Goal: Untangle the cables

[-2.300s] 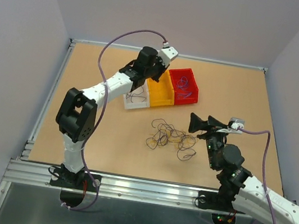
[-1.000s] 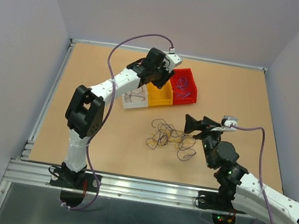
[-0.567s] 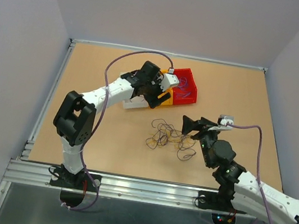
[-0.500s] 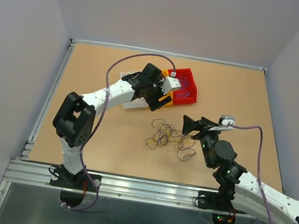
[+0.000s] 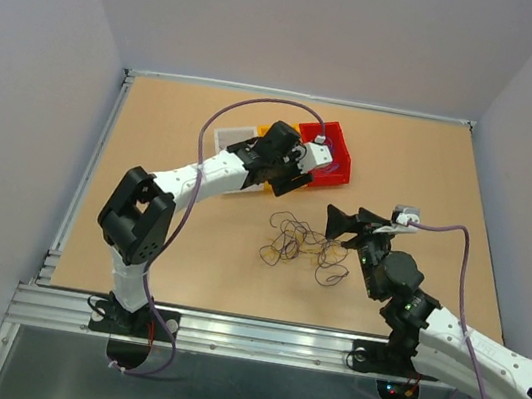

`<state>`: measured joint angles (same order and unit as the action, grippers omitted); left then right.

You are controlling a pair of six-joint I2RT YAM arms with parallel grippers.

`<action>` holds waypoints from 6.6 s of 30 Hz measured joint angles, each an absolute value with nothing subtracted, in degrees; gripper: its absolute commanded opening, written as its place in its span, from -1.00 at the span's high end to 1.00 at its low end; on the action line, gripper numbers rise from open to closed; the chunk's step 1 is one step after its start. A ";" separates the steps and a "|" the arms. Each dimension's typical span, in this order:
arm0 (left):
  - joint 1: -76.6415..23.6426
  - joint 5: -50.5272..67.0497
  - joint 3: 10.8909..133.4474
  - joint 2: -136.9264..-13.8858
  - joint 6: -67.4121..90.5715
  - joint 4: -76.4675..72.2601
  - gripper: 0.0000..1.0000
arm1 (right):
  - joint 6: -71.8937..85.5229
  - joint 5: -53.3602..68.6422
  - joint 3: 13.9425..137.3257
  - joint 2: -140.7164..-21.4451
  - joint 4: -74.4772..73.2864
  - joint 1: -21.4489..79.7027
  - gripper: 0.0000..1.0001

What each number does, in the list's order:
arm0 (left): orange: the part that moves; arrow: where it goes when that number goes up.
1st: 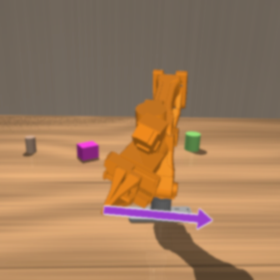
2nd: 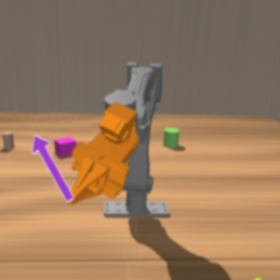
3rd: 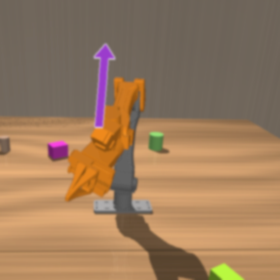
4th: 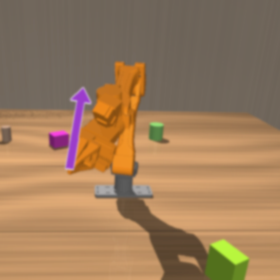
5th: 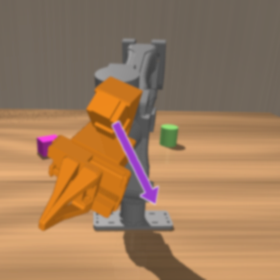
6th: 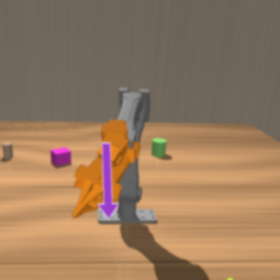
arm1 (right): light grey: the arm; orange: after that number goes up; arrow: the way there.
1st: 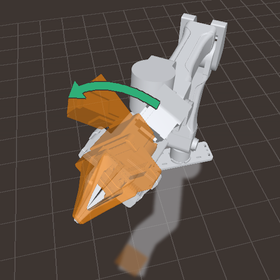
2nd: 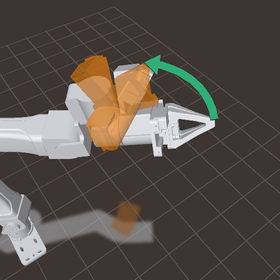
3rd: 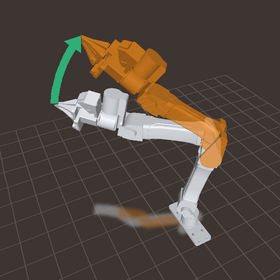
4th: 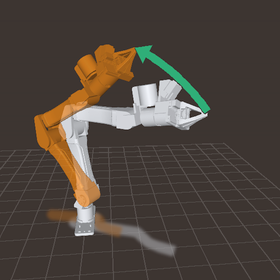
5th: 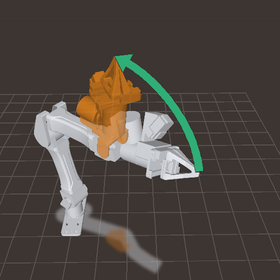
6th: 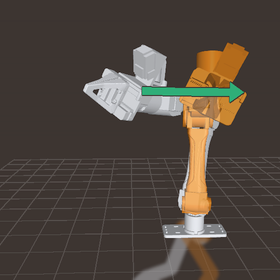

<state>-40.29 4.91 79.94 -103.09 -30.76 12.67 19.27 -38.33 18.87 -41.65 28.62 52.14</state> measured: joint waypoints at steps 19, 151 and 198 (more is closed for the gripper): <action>-39.35 3.95 83.05 -111.63 -29.21 12.47 1.00 | 19.29 -38.09 18.87 -40.84 28.51 52.14 -0.80; -49.78 20.36 65.21 -98.54 -42.70 11.29 1.00 | 16.29 -53.01 23.42 -28.60 17.02 54.78 -0.79; -44.91 25.74 124.29 -80.27 -11.86 17.50 1.00 | 22.22 -27.94 22.15 -66.17 36.38 49.17 0.99</action>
